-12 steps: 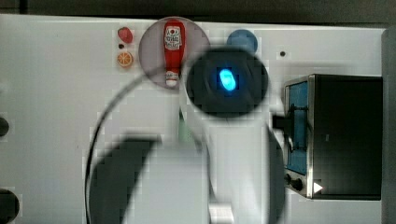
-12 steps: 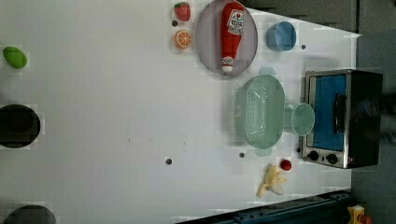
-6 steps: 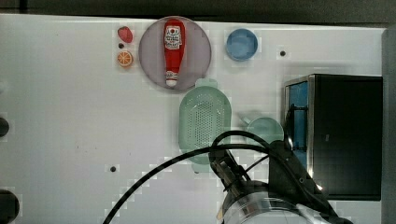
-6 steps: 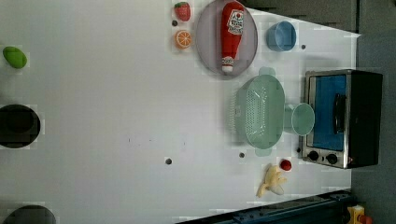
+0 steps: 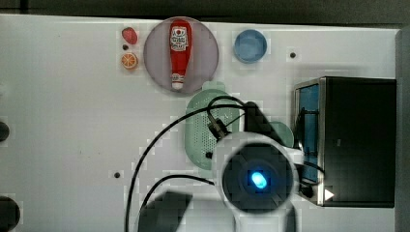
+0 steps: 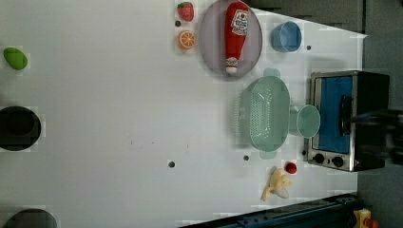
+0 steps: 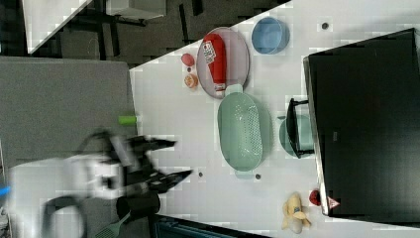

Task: Drag strainer right to left.

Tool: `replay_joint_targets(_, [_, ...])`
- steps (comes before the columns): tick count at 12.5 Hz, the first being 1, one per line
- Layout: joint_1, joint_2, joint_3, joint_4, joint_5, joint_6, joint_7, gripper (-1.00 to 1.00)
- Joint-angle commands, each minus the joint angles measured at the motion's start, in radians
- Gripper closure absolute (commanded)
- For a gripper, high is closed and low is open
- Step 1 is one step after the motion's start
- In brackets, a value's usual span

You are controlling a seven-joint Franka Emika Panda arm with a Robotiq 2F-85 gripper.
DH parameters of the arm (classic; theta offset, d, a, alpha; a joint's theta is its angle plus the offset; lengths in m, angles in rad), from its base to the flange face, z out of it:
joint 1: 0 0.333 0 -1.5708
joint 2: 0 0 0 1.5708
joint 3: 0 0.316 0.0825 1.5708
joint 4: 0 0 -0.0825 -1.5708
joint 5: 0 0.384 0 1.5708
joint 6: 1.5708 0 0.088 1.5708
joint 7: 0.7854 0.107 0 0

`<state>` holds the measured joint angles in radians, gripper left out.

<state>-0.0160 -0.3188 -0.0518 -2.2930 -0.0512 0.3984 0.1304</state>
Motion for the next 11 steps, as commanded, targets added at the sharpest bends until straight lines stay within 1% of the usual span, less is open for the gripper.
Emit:
replay_joint_targets(1, [-0.008, 0.040, 0.025, -0.101, 0.004, 0.135, 0.159, -1.00])
replay_joint_targets(3, [-0.008, 0.111, 0.033, -0.149, 0.004, 0.253, 0.271, -1.00])
replay_joint_targets(6, [-0.007, 0.243, 0.040, -0.192, 0.004, 0.410, 0.465, -1.00])
replay_joint_targets(8, [-0.007, 0.344, 0.045, -0.193, 0.004, 0.488, 0.503, -1.00])
replay_joint_targets(11, [-0.006, 0.482, 0.045, -0.193, 0.005, 0.615, 0.511, -1.00])
